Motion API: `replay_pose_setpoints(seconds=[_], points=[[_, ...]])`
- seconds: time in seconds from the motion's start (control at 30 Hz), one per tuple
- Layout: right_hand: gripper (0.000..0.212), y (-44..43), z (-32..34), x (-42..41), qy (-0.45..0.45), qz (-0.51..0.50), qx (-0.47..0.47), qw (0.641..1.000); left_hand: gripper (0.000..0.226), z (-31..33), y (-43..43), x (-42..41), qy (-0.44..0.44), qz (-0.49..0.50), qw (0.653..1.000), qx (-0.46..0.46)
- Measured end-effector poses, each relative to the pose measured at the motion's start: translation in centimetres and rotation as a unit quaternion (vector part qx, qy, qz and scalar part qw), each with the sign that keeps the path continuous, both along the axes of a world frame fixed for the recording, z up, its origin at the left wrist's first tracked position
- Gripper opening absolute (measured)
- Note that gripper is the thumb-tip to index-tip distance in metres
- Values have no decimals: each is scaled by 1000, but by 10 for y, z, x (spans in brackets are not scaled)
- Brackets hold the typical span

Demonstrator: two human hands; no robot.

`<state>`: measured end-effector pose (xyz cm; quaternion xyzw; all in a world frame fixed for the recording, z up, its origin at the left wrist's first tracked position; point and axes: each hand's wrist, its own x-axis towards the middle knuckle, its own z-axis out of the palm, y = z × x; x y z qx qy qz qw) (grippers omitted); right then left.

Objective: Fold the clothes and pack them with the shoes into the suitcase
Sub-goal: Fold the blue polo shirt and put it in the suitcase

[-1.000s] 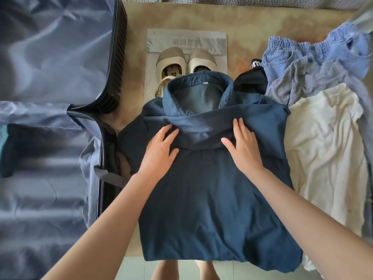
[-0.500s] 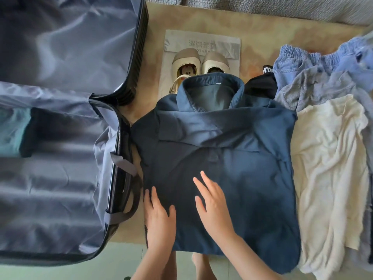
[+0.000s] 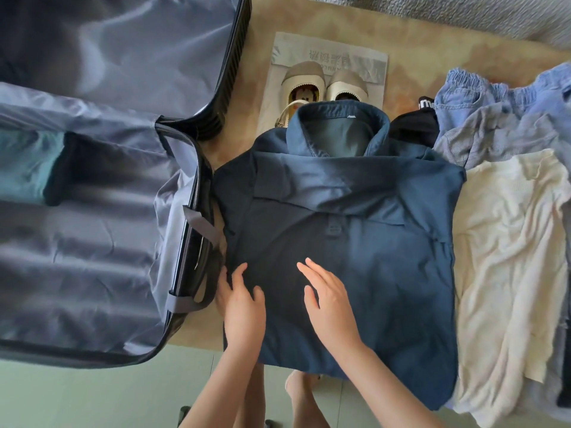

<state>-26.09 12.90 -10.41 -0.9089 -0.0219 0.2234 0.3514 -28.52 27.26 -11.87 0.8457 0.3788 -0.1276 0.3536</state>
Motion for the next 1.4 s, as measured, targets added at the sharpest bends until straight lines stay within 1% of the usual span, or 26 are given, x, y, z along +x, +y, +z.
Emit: replay_pose_setpoints(seconds=[0.07,0.13,0.27,0.37,0.43,0.5,0.6,0.63,0.73,0.8,0.83,0.87,0.9,0.97,1.0,1.07,1.13,1.2,1.27,1.33,1.4], points=[[43,0,2,0,18,-4,2,1000,36,-1,7,3,-30,32,999,1],[42,2,2,0,32,-18,8,999,30,2,15,7,-53,83,995,-32],[40,10,8,9,52,-59,53,995,34,12,20,11,-77,153,980,-102],[33,20,20,22,87,-100,93,987,34,19,13,9,-99,181,961,-184],[29,28,29,32,103,-119,93,983,33,24,3,6,-113,208,935,-265],[26,33,35,42,114,-127,67,983,38,29,-9,3,-115,184,923,-318],[33,39,34,54,139,-115,36,983,52,33,-26,2,-102,115,913,-377],[32,40,31,57,141,-112,20,983,55,32,-28,2,-91,103,912,-386],[17,38,22,62,120,-90,-62,987,54,27,-25,3,-66,80,924,-368],[13,35,16,63,108,-72,-111,985,48,24,-18,3,-64,80,941,-321],[13,33,13,62,104,-69,-119,985,45,23,-14,2,-64,77,949,-298],[11,31,12,61,105,-75,-107,986,43,22,-12,2,-62,69,953,-289],[14,31,11,60,110,-85,-83,987,44,20,-10,1,-56,56,952,-294],[29,36,11,56,124,-85,-49,987,46,17,-10,-1,-43,35,946,-321],[30,39,9,54,124,-76,-54,988,46,16,-12,-1,-37,31,943,-330],[23,45,3,52,112,-71,-79,988,41,13,-15,-5,-35,37,943,-329],[16,47,-1,52,102,-97,-83,987,33,13,-16,-9,-54,46,958,-279],[13,45,-3,54,92,-111,-85,986,29,12,-16,-13,-78,60,980,-172],[12,41,-4,55,86,-118,-88,985,27,12,-14,-14,-73,84,990,-85],[11,34,-5,54,86,-130,-83,984,33,9,-12,-13,-39,122,990,-66],[11,30,-5,53,83,-128,-84,985,37,4,-10,-10,-20,156,985,-76]])
